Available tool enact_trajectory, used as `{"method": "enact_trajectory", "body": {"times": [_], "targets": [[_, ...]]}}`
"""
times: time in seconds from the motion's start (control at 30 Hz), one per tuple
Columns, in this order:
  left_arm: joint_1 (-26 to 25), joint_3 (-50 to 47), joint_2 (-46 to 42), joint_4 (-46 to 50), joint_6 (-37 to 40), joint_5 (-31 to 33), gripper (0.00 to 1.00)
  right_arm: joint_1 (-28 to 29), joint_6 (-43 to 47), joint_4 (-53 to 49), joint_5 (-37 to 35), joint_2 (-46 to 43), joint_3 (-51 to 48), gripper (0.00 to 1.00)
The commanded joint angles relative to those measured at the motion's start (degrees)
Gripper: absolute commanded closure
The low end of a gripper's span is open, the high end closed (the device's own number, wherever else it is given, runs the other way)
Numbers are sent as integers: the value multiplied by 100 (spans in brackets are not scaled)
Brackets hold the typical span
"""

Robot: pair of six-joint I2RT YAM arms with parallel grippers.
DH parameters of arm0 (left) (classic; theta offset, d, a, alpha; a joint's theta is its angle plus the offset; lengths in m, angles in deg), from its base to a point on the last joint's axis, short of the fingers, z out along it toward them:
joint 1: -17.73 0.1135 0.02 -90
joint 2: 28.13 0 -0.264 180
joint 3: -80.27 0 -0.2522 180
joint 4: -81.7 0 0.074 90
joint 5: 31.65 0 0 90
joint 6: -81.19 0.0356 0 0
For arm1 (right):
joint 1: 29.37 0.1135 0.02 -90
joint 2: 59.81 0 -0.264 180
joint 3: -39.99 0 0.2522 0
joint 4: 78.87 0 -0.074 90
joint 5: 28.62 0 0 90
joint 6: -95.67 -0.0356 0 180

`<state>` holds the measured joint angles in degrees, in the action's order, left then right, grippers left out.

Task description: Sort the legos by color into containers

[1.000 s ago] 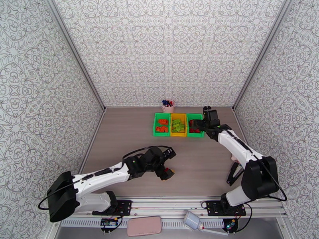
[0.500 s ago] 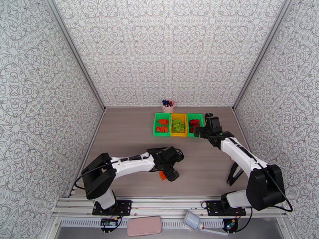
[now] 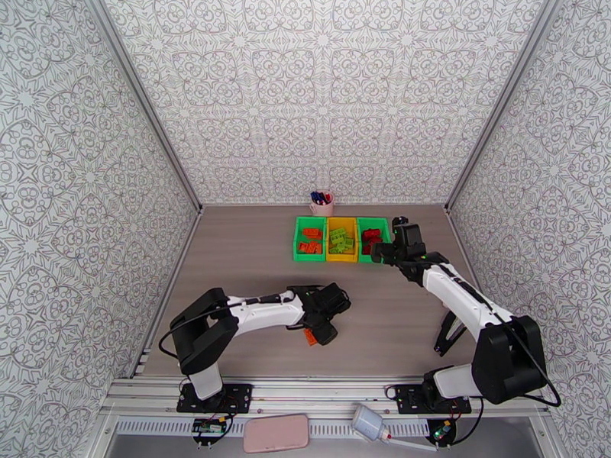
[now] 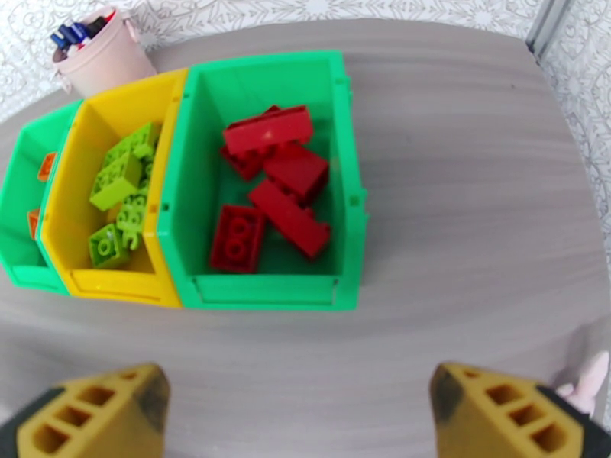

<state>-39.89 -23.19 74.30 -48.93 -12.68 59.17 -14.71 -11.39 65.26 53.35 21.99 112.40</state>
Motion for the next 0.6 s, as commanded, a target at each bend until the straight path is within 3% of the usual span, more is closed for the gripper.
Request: {"method": "enact_trajectory", "body": {"times": [0.0,0.1,0.4,0.57], "targets": [[63,-63,-30,61,57,103,44,-24,5,93,0,-127,-113,6],[83,-116,-68,60,62,62,47,-26,27,62,-43,-146,-149,7],[129,-236,-101,-2,23,29,41,-24,10,58,-39,-241,-185,6],[129,-236,-182,-65,-20,24,52,-25,17,16,-15,-315,-170,7]]}}
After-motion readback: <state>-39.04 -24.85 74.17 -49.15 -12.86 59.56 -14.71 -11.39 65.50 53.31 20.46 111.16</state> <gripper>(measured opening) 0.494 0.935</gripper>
